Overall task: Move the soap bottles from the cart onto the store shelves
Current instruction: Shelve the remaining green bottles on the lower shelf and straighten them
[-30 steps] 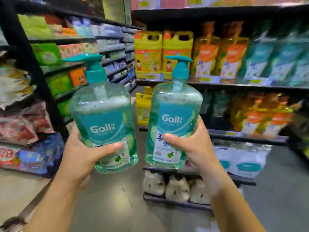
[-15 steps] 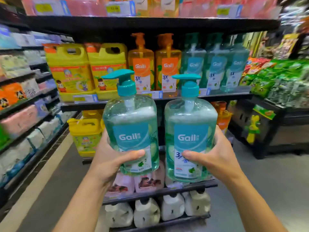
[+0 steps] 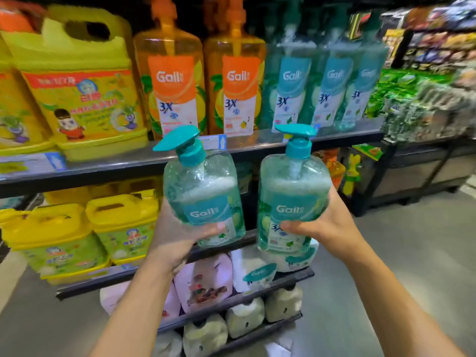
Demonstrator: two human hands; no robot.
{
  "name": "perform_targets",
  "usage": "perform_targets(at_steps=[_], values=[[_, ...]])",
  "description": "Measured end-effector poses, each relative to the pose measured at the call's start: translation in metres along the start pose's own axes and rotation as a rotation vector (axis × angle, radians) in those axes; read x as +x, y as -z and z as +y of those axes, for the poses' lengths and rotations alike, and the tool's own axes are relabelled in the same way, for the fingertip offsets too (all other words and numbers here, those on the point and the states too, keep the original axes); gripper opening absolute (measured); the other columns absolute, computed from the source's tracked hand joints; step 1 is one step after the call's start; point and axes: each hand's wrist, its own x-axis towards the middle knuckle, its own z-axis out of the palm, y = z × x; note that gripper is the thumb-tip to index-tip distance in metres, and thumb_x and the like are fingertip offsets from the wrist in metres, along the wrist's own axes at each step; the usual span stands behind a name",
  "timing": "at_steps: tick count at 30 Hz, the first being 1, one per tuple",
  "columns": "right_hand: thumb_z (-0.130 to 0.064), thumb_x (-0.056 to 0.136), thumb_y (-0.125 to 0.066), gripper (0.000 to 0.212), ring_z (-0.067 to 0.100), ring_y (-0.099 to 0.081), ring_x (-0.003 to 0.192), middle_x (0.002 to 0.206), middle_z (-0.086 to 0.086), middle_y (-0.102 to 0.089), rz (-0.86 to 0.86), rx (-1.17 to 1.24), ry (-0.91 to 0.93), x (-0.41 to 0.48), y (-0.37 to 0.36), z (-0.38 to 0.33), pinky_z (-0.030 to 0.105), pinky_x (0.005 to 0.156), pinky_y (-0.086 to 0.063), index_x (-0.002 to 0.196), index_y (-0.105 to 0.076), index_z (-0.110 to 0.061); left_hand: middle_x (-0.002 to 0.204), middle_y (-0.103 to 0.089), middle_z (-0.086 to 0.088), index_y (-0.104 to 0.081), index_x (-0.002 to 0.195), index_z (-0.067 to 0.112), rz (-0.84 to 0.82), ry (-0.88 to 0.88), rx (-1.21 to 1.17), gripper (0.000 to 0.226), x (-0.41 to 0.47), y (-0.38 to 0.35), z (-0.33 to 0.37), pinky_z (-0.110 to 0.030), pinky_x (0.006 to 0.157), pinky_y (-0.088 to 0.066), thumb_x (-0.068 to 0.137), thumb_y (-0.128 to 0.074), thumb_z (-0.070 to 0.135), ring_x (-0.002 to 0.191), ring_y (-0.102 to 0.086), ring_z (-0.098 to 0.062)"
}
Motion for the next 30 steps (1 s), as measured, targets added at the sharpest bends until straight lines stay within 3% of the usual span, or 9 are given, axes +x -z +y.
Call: perform_targets(at_steps=[6, 9, 12, 15, 20, 21, 25, 28, 30], values=[[-0.033, 0.049, -0.101, 0.108, 0.022, -0.062, 0.127, 0.137, 0.006, -0.062, 0.05, 0.024, -0.028, 0.035, 0.002, 0.055, 0.051, 0.105, -0.052, 0.142, -0.047, -0.023, 0.127, -0.073, -0.011, -0.053, 0.14, 0.006, 0.025, 0.017, 0.084, 0.116, 0.033, -0.01, -0.033, -0.049, 0.094, -0.061, 0.036, -0.102, 0.019, 0.116, -0.072, -0.031], [-0.023, 0.046, -0.103, 0.107, 0.016, -0.063, 0.124, 0.133, -0.002, -0.065, 0.027, 0.033, -0.041, 0.053, 0.004, 0.083, 0.042, 0.103, -0.055, 0.138, -0.048, -0.03, 0.127, -0.073, -0.011, -0.051, 0.141, 0.003, 0.055, 0.035, 0.109, 0.119, 0.042, -0.021, -0.049, -0.034, 0.088, -0.062, 0.036, -0.105, 0.012, 0.116, -0.072, -0.03], [-0.002, 0.046, -0.102, 0.106, 0.004, -0.063, 0.118, 0.126, -0.011, -0.064, -0.009, 0.025, -0.02, 0.07, 0.004, 0.101, 0.023, 0.094, -0.057, 0.13, -0.048, -0.037, 0.124, -0.072, -0.012, -0.05, 0.139, 0.0, 0.085, 0.022, 0.16, 0.12, 0.05, -0.031, -0.058, -0.02, 0.081, -0.059, 0.033, -0.104, 0.015, 0.11, -0.073, -0.015], [-0.013, 0.049, -0.103, 0.108, 0.012, -0.062, 0.123, 0.133, -0.005, -0.061, -0.079, 0.034, 0.01, 0.086, 0.003, 0.114, 0.03, 0.097, -0.057, 0.137, -0.045, -0.033, 0.124, -0.071, -0.013, -0.047, 0.14, -0.002, 0.097, 0.031, 0.193, 0.111, 0.055, -0.038, -0.068, -0.016, 0.078, -0.058, 0.043, -0.1, -0.01, 0.104, -0.074, -0.008], [-0.015, 0.054, -0.102, 0.103, 0.024, -0.063, 0.125, 0.133, 0.003, -0.061, -0.141, 0.05, 0.036, 0.105, -0.007, 0.132, 0.048, 0.099, -0.057, 0.139, -0.045, -0.02, 0.119, -0.076, -0.004, -0.056, 0.134, 0.003, 0.156, 0.089, 0.242, 0.12, 0.057, -0.037, -0.083, -0.021, 0.084, -0.059, 0.029, -0.106, 0.031, 0.108, -0.074, -0.013], [-0.017, 0.054, -0.101, 0.099, 0.022, -0.064, 0.123, 0.131, 0.001, -0.062, -0.153, 0.045, 0.039, 0.109, -0.01, 0.135, 0.048, 0.098, -0.058, 0.136, -0.047, -0.023, 0.115, -0.077, 0.0, -0.057, 0.132, 0.004, 0.173, 0.1, 0.253, 0.117, 0.058, -0.038, -0.084, -0.018, 0.083, -0.059, 0.029, -0.107, 0.03, 0.105, -0.074, -0.01], [-0.026, 0.05, -0.102, 0.098, 0.013, -0.064, 0.122, 0.128, -0.005, -0.063, -0.185, 0.025, 0.031, 0.122, -0.025, 0.147, 0.045, 0.098, -0.058, 0.13, -0.047, -0.038, 0.104, -0.078, 0.004, -0.057, 0.125, 0.012, 0.21, 0.11, 0.261, 0.092, 0.061, -0.035, -0.097, -0.015, 0.075, -0.058, 0.046, -0.098, -0.009, 0.095, -0.075, -0.002], [-0.021, 0.05, -0.102, 0.101, 0.006, -0.064, 0.12, 0.126, -0.012, -0.064, -0.21, -0.012, 0.048, 0.126, -0.035, 0.158, 0.034, 0.099, -0.057, 0.13, -0.044, -0.042, 0.117, -0.076, -0.003, -0.054, 0.133, 0.011, 0.221, 0.127, 0.283, 0.106, 0.065, -0.022, -0.108, -0.028, 0.085, -0.062, 0.04, -0.105, 0.01, 0.108, -0.074, -0.016], [-0.015, 0.05, -0.103, 0.101, 0.002, -0.065, 0.117, 0.122, -0.014, -0.065, -0.225, -0.023, 0.031, 0.125, -0.04, 0.166, 0.028, 0.096, -0.058, 0.129, -0.045, -0.04, 0.122, -0.074, -0.002, -0.054, 0.134, 0.014, 0.227, 0.134, 0.311, 0.104, 0.067, -0.016, -0.112, -0.034, 0.092, -0.061, 0.044, -0.106, 0.009, 0.113, -0.072, -0.019]])
